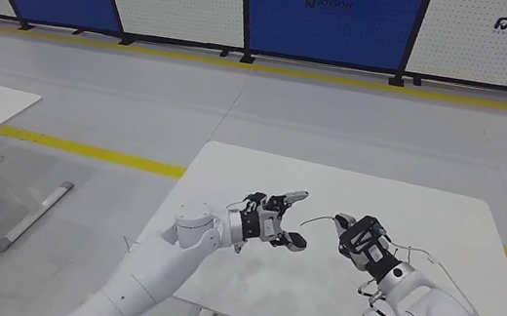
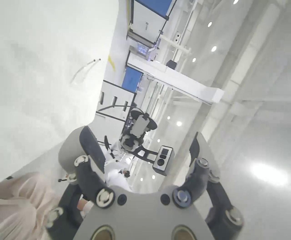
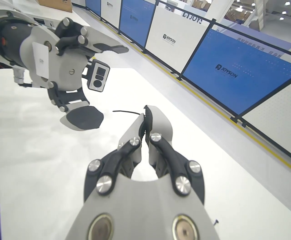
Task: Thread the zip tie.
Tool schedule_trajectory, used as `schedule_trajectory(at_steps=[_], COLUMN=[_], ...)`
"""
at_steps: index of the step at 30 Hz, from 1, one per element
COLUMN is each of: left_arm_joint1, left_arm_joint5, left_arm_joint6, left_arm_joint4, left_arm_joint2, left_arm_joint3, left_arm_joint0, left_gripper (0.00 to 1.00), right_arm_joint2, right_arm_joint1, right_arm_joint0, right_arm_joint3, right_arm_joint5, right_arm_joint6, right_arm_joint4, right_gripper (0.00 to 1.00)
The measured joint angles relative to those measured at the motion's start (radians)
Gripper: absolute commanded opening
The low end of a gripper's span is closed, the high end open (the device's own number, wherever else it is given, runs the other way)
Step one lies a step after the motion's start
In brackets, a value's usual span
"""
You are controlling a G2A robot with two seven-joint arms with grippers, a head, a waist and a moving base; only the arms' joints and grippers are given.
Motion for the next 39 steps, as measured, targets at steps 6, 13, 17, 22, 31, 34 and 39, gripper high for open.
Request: schedule_trajectory(at_steps=[6, 13, 17, 22, 31, 34, 39], left_arm_joint1=[0.000, -0.007, -0.007, -0.002, 0.012, 0.019, 0.029], left_arm_joint5=[0.000, 0.000, 0.000, 0.000, 0.000, 0.000, 0.000], left_arm_joint6=[0.001, 0.013, 0.011, 0.026, 0.028, 0.035, 0.046], left_arm_joint4=[0.030, -0.077, -0.138, -0.190, -0.205, -0.196, -0.178], left_arm_joint2=[0.002, 0.081, 0.120, 0.156, 0.201, 0.220, 0.247], left_arm_joint3=[-0.002, 0.064, 0.107, 0.156, 0.210, 0.212, 0.199], left_arm_joint0=[0.001, -0.065, -0.115, -0.160, -0.194, -0.200, -0.206], left_gripper=[1.00, 1.00, 1.00, 0.30, 0.00, 0.00, 0.00], right_arm_joint2=[0.000, 0.000, 0.000, 0.000, 0.000, 0.000, 0.000], right_arm_joint1=[0.000, 0.000, 0.000, 0.000, 0.000, 0.000, 0.000], right_arm_joint0=[0.000, 0.000, 0.000, 0.000, 0.000, 0.000, 0.000], right_arm_joint3=[0.000, 0.000, 0.000, 0.000, 0.000, 0.000, 0.000], right_arm_joint5=[0.000, 0.000, 0.000, 0.000, 0.000, 0.000, 0.000], right_arm_joint6=[0.000, 0.000, 0.000, 0.000, 0.000, 0.000, 0.000], right_arm_joint4=[0.000, 0.000, 0.000, 0.000, 0.000, 0.000, 0.000], right_gripper=[0.00, 0.00, 0.00, 0.00, 0.00, 0.00, 0.00])
